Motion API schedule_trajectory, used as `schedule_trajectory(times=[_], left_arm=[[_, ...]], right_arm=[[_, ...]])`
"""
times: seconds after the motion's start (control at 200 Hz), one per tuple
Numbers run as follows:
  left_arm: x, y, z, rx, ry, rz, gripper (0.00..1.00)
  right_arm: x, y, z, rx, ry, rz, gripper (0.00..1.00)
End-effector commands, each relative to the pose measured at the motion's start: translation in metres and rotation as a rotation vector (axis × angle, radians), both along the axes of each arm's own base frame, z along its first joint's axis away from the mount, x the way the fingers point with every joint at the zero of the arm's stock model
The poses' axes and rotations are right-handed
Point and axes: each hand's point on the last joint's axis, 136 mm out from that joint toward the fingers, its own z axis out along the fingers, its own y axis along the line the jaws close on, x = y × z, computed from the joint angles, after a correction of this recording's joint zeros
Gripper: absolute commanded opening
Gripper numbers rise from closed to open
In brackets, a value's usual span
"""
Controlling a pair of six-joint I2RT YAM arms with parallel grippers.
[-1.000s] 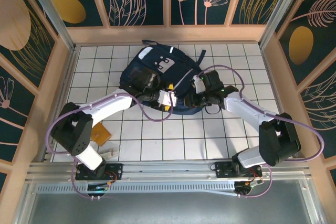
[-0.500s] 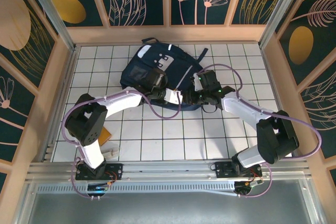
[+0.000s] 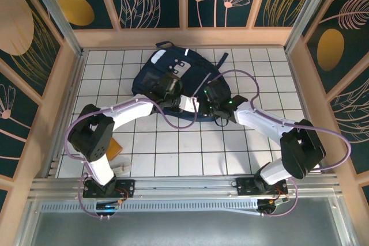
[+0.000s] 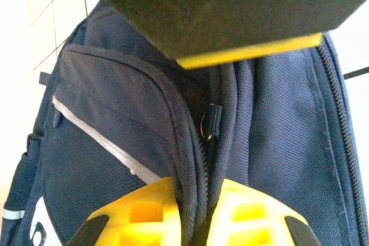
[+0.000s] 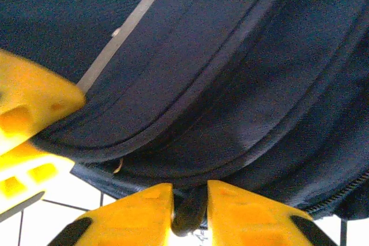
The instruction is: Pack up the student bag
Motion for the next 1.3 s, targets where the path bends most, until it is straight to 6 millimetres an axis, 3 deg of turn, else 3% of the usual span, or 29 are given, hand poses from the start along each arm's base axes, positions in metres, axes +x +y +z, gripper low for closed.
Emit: schedule_trajectory(times=[0.0,0.14,0.285,0.495,0.591,0.656,0.716,0.761,0.846,0.881,0.931,1.011,1.116,1.181,1.291], left_arm=[[-0.008,-0.004,0.05,-0.126,-0.008,-0.044,0.0],[-0.005,0.006,0.06,-0.164,-0.003,-0.026,0.0],[-0.006,0.018,0.066,-0.204,0.015,-0.025,0.0],[-0.028,0.033,0.071,-0.291,0.068,-0.099,0.0],[-0.04,0.043,0.064,-0.272,0.071,-0.129,0.0],[-0.044,0.052,0.053,-0.222,0.076,-0.123,0.0],[-0.044,0.061,0.043,-0.166,0.072,-0.098,0.0],[-0.044,0.074,0.018,-0.09,0.076,-0.055,0.03],[-0.032,0.088,-0.002,-0.068,0.06,0.087,0.53],[-0.041,0.087,0.0,-0.066,0.083,0.05,0.62],[-0.05,0.077,0.021,-0.137,0.146,0.026,0.71],[-0.069,0.063,0.058,-0.257,0.213,-0.05,0.77],[-0.085,0.049,0.087,-0.41,0.234,-0.072,0.85],[-0.089,0.043,0.088,-0.446,0.221,-0.048,0.84],[-0.082,0.047,0.067,-0.392,0.2,0.05,0.77]], right_arm=[[0.01,-0.024,0.001,-0.099,-0.02,-0.114,0.13],[0.011,-0.024,0.01,-0.101,-0.024,-0.104,0.0],[0.012,-0.028,0.026,-0.071,-0.046,-0.104,0.0],[0.019,-0.049,0.04,-0.055,-0.089,-0.043,0.0],[0.025,-0.064,0.047,-0.043,-0.13,-0.035,0.0],[0.029,-0.063,0.055,-0.012,-0.177,-0.001,0.0],[0.027,-0.047,0.066,0.06,-0.211,0.094,0.0],[0.015,-0.022,0.076,0.145,-0.226,0.253,0.0],[-0.024,0.038,0.102,0.307,-0.19,0.537,0.0],[-0.035,0.056,0.11,0.334,-0.185,0.587,0.0],[-0.047,0.077,0.122,0.388,-0.188,0.627,0.0],[-0.053,0.095,0.141,0.469,-0.215,0.642,0.0],[-0.05,0.101,0.15,0.488,-0.259,0.634,0.0],[-0.051,0.104,0.149,0.497,-0.265,0.645,0.0],[-0.051,0.106,0.141,0.476,-0.247,0.65,0.0]])
